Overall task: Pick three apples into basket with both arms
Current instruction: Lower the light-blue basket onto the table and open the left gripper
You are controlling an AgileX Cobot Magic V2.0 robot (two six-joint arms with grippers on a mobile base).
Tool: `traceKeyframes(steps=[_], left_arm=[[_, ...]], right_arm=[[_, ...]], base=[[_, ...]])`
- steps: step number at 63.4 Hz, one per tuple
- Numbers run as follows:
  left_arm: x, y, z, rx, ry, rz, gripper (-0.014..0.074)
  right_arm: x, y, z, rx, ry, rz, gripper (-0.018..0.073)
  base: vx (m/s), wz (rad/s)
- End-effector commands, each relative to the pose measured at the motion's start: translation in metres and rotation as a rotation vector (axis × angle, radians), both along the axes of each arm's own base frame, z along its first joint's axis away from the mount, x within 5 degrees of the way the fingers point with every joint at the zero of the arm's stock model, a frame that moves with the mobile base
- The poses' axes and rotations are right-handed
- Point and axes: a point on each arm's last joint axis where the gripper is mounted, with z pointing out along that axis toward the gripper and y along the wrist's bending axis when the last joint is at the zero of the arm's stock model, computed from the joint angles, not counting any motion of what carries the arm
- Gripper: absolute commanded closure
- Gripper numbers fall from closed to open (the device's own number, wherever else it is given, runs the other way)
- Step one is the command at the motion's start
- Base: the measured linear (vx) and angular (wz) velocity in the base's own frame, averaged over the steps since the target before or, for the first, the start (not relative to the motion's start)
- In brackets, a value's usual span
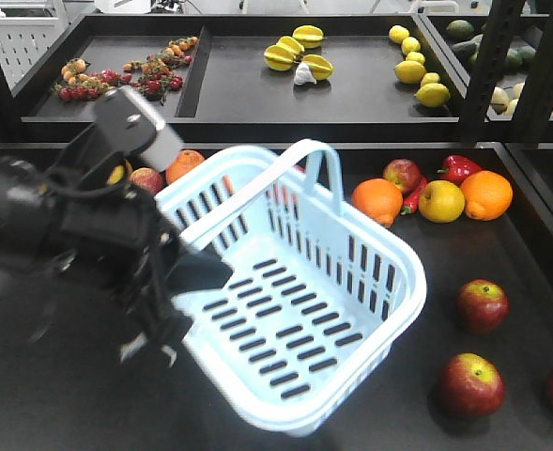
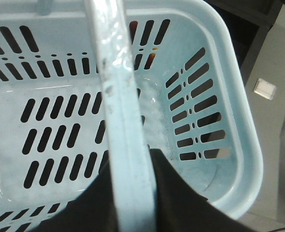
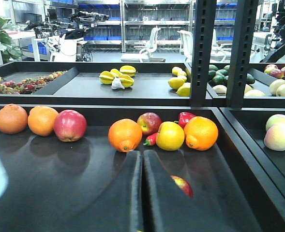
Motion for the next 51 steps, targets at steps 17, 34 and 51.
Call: traceKeyframes(steps=[17, 34, 51], left_arm=[[0.082, -0.052, 0.012, -0.006, -0.173, -0.106, 0.0604], [0.124, -0.082, -0.034, 0.064, -0.068, -0.185, 0.0604], [0.143, -0.091, -0.057, 0.085, -0.069, -0.179, 0.0603]], right_arm=[[0.0, 0.0, 0.003, -0.012, -0.07, -0.005, 0.0564], [0.0, 0.0, 0.003, -0.012, -0.07, -0.005, 0.0564], [0.0, 0.0, 0.003, -0.012, -0.07, -0.005, 0.0564]], base=[[0.0, 0.0], [0.0, 0.0], [0.0, 0.0]])
